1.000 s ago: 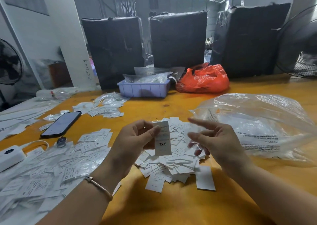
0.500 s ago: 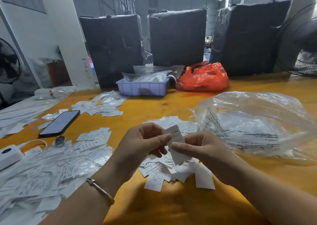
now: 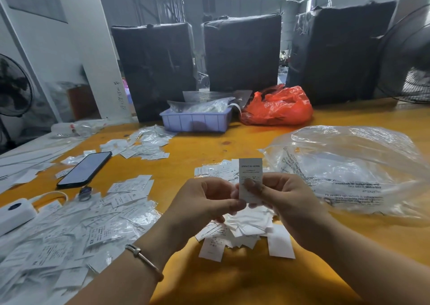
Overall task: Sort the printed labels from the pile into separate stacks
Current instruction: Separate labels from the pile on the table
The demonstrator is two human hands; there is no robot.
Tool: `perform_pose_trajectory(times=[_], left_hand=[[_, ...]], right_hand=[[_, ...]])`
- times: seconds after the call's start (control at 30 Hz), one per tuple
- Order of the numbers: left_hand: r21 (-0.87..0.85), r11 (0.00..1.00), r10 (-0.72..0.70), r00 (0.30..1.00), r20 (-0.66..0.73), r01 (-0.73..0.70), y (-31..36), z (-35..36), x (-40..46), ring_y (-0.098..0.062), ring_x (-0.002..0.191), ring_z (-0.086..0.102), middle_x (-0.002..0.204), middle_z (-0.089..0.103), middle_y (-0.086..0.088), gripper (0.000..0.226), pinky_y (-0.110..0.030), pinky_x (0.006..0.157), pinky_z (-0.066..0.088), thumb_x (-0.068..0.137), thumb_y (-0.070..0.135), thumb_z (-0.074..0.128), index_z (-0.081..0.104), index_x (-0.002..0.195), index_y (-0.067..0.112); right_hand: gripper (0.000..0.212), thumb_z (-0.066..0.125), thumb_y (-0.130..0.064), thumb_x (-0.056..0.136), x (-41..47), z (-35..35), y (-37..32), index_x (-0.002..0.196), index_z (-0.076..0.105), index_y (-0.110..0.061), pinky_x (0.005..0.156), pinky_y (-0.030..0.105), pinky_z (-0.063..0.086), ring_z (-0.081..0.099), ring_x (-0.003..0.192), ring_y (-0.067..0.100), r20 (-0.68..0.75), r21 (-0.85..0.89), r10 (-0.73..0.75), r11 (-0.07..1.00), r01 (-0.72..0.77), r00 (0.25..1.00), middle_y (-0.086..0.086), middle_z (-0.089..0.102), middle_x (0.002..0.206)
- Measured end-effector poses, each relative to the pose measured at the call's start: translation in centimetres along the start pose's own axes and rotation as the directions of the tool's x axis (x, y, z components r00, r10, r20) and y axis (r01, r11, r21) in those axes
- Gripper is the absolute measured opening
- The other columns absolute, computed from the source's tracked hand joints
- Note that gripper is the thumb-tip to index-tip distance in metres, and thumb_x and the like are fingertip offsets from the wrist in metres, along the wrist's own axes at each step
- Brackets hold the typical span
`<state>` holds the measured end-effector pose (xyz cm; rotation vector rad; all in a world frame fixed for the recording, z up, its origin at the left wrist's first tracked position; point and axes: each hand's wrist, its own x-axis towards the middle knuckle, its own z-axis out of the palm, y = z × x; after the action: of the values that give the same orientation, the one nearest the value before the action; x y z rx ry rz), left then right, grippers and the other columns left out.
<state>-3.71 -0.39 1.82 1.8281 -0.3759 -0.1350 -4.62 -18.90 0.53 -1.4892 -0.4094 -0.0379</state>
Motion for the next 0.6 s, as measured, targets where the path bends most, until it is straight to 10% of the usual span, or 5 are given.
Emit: perform_pose_trajectory(times=[0.37, 0.6], left_hand=[[-0.072, 0.993, 0.072, 0.97, -0.232, -0.091, -0.3, -0.9, 0.2, -0.011, 0.076, 0.069, 0.08, 0.076, -0.002, 0.021, -0.015, 0.064, 0.053, 0.065, 0.031, 0.078, 0.08, 0.08, 0.017], [-0.152, 0.979, 0.119, 0.984, -0.134, -0.139, 0.0, -1.0, 0.1, -0.02, 0.08, 0.072, 0.086, 0.076, -0.011, 0.038, -0.023, 0.071, 0.056, 0.064, 0.028, 0.082, 0.068, 0.086, 0.0]], right_hand=[[0.024, 0.069, -0.027, 0.072, 0.7, -1.2, -0.2, 0.091, 0.074, -0.013, 0.078, 0.033, 0.054, 0.071, 0.088, 0.023, -0.217, 0.111, 0.041, 0.994, -0.017, 0.975, 0.007, 0.075, 0.095], [0.009, 0.067, -0.004, 0.085, 0.4, -1.4, -0.3, 0.092, 0.069, -0.01, 0.051, 0.022, 0.05, 0.07, 0.06, 0.025, -0.159, -0.219, -0.155, 0.969, 0.118, 0.975, 0.012, 0.072, 0.072]])
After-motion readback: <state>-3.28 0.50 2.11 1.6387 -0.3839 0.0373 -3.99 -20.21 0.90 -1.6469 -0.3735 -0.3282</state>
